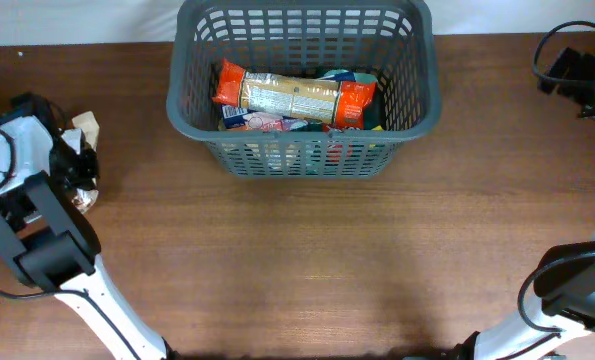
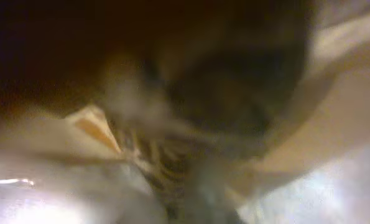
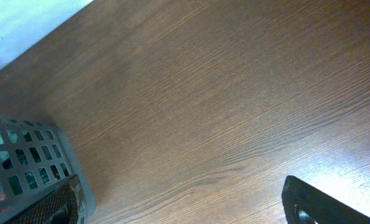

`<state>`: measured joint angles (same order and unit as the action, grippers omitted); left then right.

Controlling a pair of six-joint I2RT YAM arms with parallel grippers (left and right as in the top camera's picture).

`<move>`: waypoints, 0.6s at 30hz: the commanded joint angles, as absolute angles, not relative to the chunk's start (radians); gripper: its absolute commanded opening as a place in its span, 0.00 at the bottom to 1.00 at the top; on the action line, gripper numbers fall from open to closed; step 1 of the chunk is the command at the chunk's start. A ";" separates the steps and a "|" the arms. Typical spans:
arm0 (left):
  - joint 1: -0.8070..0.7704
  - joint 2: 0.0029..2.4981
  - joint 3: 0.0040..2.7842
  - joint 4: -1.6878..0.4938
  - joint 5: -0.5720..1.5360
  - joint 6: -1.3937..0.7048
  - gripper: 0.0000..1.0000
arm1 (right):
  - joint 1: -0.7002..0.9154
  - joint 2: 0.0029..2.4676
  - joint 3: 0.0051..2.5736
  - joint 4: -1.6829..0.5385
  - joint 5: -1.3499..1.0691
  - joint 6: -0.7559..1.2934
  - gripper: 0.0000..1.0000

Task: Pack container
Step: 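Grasp the crumpled beige snack bag with the left gripper, then drop the beige snack bag into the basket with the left gripper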

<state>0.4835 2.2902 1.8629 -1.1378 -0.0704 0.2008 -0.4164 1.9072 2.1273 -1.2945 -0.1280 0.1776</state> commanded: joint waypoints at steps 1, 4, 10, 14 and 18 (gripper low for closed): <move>0.480 2.276 2.058 -1.214 -0.017 0.214 0.02 | -0.419 1.907 2.124 -1.294 -0.122 0.177 0.99; 0.462 2.244 2.283 -1.316 0.004 0.214 0.02 | -0.419 1.907 2.124 -1.294 -0.122 0.177 0.99; 0.358 2.177 2.777 -1.376 0.226 0.286 0.02 | -0.419 1.907 2.124 -1.294 -0.122 0.177 0.99; 0.224 2.164 2.981 -1.291 0.387 0.465 0.02 | -0.419 1.907 2.124 -1.295 -0.122 0.177 0.99; 0.030 2.164 3.039 -1.281 0.446 0.795 0.02 | -0.419 1.907 2.124 -1.294 -0.122 0.177 0.99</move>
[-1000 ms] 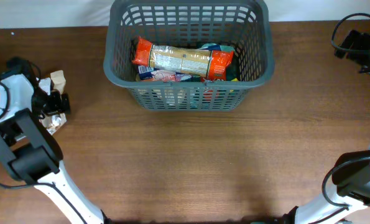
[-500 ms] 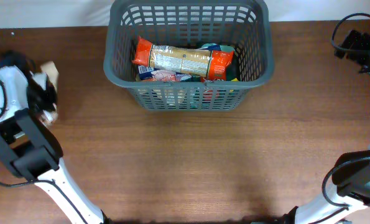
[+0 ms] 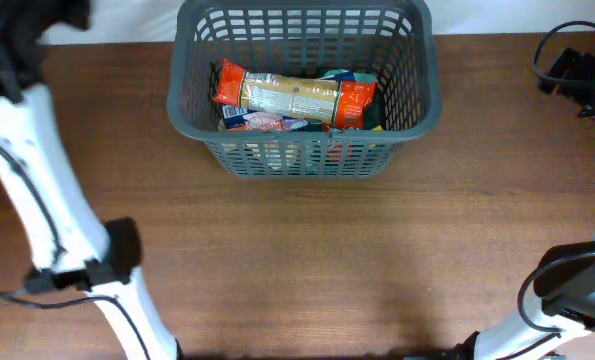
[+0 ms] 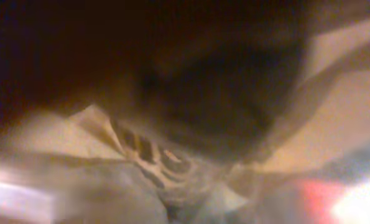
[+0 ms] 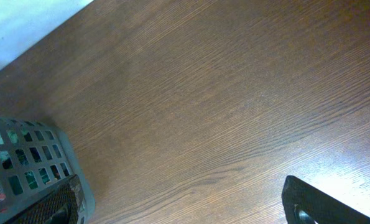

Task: Pack container
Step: 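Drop the beige snack bag into the basket with the left gripper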

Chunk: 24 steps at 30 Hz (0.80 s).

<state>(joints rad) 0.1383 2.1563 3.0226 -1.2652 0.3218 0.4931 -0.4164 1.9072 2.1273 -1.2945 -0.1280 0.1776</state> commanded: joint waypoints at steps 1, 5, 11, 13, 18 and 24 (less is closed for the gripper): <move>-0.016 2.165 3.037 -1.300 0.445 0.883 0.02 | -0.419 1.907 2.124 -1.294 -0.122 0.177 0.99; -0.213 2.189 2.999 -1.432 0.367 1.237 0.02 | -0.419 1.907 2.124 -1.294 -0.122 0.177 0.99; -0.377 2.254 2.854 -1.441 0.078 1.255 0.01 | -0.419 1.907 2.124 -1.294 -0.122 0.177 0.99; -0.396 2.283 2.803 -1.433 0.040 1.255 0.02 | -0.419 1.907 2.124 -1.294 -0.122 0.177 0.99; -0.400 2.358 2.706 -1.386 -0.005 1.245 0.02 | -0.419 1.907 2.124 -1.294 -0.123 0.177 0.99; -0.397 2.407 2.664 -1.280 -0.110 1.129 0.02 | -0.419 1.907 2.124 -1.294 -0.122 0.177 0.99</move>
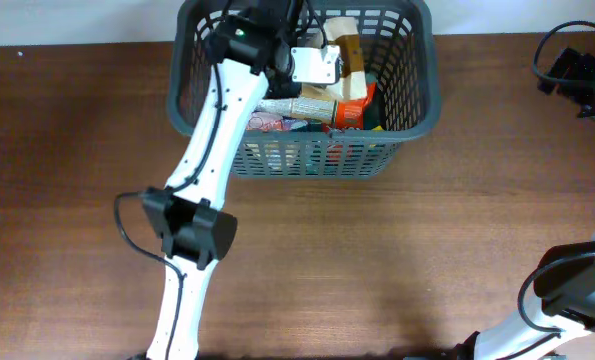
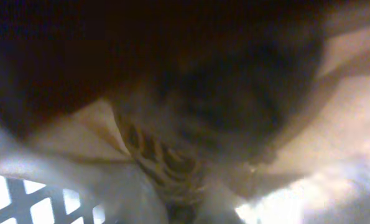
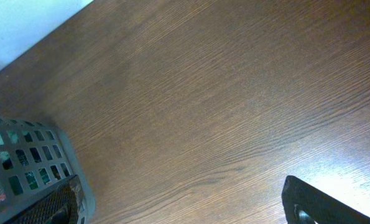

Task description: Pack container

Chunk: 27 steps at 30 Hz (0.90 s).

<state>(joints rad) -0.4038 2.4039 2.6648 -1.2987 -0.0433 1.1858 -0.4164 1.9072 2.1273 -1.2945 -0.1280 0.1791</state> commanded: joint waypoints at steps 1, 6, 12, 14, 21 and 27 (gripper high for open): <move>-0.396 2.415 2.664 -1.274 -0.110 1.115 0.05 | -0.419 1.907 2.124 -1.294 -0.122 0.177 0.99; -0.395 2.408 2.672 -1.270 -0.143 0.999 0.99 | -0.419 1.907 2.124 -1.294 -0.122 0.177 0.99; -0.377 2.263 2.702 -1.269 -0.294 0.920 0.99 | -0.419 1.907 2.124 -1.294 -0.122 0.177 0.99; -0.344 2.184 2.702 -1.269 -0.293 0.875 0.99 | -0.419 1.907 2.124 -1.294 -0.122 0.177 0.99; -0.119 1.976 2.702 -1.280 -0.227 0.630 0.99 | -0.419 1.907 2.124 -1.294 -0.122 0.177 0.99; 0.134 1.907 2.702 -1.374 -0.039 0.385 0.99 | -0.419 1.907 2.124 -1.294 -0.122 0.177 0.99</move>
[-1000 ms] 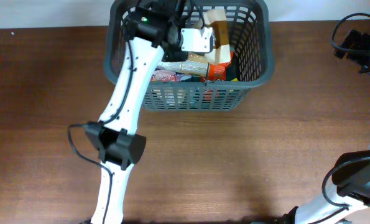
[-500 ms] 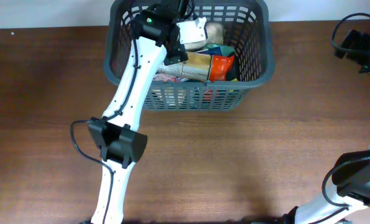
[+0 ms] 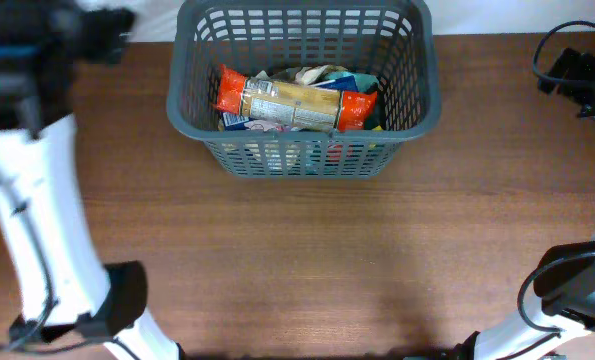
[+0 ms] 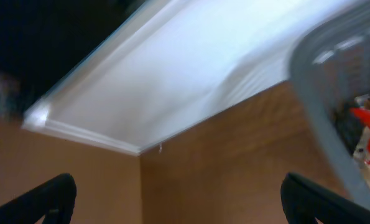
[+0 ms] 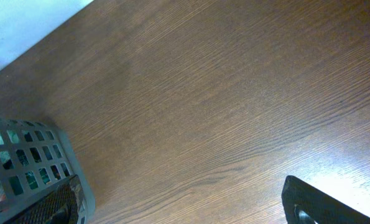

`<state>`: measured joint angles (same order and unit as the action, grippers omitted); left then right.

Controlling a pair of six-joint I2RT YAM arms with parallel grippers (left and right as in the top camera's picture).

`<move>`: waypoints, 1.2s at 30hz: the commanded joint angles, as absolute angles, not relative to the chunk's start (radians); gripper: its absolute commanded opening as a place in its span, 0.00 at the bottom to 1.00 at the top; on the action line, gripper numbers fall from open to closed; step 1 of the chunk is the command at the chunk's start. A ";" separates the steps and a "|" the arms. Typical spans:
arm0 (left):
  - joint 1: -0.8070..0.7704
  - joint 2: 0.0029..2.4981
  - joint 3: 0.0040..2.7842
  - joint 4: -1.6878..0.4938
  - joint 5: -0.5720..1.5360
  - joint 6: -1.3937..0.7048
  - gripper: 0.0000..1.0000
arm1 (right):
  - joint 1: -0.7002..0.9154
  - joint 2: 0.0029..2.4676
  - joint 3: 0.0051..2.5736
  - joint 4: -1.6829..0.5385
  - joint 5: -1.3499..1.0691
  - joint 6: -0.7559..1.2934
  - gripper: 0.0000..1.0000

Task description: Pack container

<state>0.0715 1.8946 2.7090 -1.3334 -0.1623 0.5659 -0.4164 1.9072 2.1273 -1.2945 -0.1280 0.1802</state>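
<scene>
The grey mesh basket [image 3: 190,125] stands at the back middle of the table. A long packet with orange ends [image 3: 292,98] lies across the other packets in it. A crumpled tan packet [image 3: 304,74] rests behind that one. My left gripper [image 3: 102,30] hangs blurred over the back left corner. In its wrist view the left gripper [image 4: 181,198] is open and holds nothing, with the basket's rim [image 4: 321,93] at the right. My right gripper [image 3: 577,75] sits at the far right edge, and the right gripper [image 5: 181,204] is open over bare wood.
A white wall or backdrop [image 4: 191,68] runs along the table's back edge. Black cables [image 3: 562,45] lie by the right arm. The basket's corner [image 5: 23,155] shows at the lower left of the right wrist view.
My left gripper was over the basket, shut on the tan packet. Now it is open at the back left corner, and the packet lies in the basket. The right arm has not moved.
My left gripper was down on a tan packet at the table's left edge. Then the packet was off the table and the arm was raised at the back left. Then it held the packet over the basket. Now the packet lies inside and the gripper is away and open.
</scene>
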 commanded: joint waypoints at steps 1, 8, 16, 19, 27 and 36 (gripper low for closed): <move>0.166 1.908 2.700 -1.396 -0.017 0.345 0.99 | -0.419 1.907 2.124 -1.294 -0.122 0.177 0.99; 0.329 1.919 2.595 -1.463 0.016 0.149 0.99 | -0.419 1.907 2.124 -1.295 -0.122 0.177 0.99; 0.360 1.919 2.436 -1.449 0.016 0.149 0.99 | -0.383 1.913 2.124 -1.294 -0.122 0.177 0.99; 0.360 1.919 2.394 -1.449 0.016 0.150 0.99 | -0.316 1.879 2.124 -1.294 -0.122 0.177 0.99; 0.360 1.919 2.370 -1.453 0.016 0.150 0.99 | -0.076 1.748 2.124 -1.294 -0.122 0.177 0.99; 0.360 1.919 2.370 -1.453 0.015 0.150 0.99 | 0.125 1.573 2.124 -1.295 -0.123 0.177 0.99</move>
<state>0.3542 1.9137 2.3745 -1.4525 0.0013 0.1627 0.0937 1.6341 2.1231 -1.2942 -0.1249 0.1795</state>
